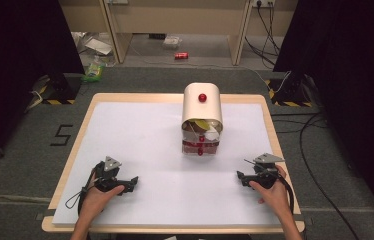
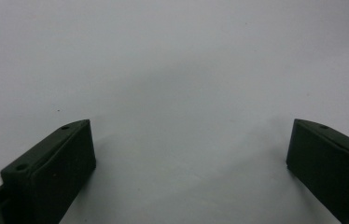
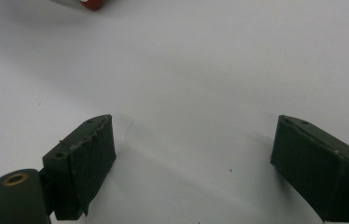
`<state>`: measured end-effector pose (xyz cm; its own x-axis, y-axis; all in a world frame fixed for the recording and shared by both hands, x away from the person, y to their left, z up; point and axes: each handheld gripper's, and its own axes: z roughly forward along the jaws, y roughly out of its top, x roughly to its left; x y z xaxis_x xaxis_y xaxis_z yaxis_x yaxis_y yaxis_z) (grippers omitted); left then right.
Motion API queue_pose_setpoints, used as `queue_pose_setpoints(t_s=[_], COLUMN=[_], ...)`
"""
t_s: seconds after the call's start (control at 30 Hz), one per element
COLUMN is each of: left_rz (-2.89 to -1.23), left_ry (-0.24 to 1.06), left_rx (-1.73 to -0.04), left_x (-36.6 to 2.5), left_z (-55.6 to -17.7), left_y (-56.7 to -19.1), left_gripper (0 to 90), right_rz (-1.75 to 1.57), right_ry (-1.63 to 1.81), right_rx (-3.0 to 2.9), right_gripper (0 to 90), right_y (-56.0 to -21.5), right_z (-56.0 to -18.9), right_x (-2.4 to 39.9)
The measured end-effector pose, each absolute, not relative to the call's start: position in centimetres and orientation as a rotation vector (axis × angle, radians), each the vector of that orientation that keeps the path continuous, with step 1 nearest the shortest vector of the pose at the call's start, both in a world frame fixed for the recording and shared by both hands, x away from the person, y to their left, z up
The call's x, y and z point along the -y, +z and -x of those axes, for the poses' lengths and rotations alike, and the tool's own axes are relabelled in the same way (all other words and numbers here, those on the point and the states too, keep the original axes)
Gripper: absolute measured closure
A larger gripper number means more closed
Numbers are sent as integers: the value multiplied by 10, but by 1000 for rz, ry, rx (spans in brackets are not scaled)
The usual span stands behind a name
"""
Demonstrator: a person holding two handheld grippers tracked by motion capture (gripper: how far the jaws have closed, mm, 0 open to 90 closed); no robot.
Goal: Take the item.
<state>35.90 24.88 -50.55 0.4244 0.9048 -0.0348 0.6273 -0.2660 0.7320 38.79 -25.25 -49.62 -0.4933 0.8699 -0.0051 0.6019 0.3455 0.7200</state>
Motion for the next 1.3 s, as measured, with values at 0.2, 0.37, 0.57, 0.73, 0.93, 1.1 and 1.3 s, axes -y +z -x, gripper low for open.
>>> queue_pose_setpoints(t_s=[0.2,0.37,0.57,0.73,0.93,1.1,1.3], left_rz=[-1998,-1998,-1998,-1998,-1998,-1998,-1997], left_ry=[520,520,520,520,519,518,517], left_rx=[-1292,-1292,-1292,-1292,-1291,-1291,-1292], left_x=[-249,-249,-249,-249,-249,-249,-249], left_z=[-359,-359,-359,-359,-359,-359,-359], left_y=[-505,-505,-505,-505,-505,-505,-506], left_gripper=[6,6,6,6,6,6,5], right_rz=[-1306,-1275,-1234,-1210,-1153,-1084,-978], right_ry=[969,1040,1072,1091,1134,1159,1211], right_rx=[-2219,-2180,-2189,-2207,-2219,-2247,-2254], right_gripper=[169,169,185,204,214,234,259], right_y=[-491,-474,-460,-451,-433,-420,-398], right_z=[-388,-384,-379,-376,-369,-363,-357], right_x=[255,253,247,244,233,218,197])
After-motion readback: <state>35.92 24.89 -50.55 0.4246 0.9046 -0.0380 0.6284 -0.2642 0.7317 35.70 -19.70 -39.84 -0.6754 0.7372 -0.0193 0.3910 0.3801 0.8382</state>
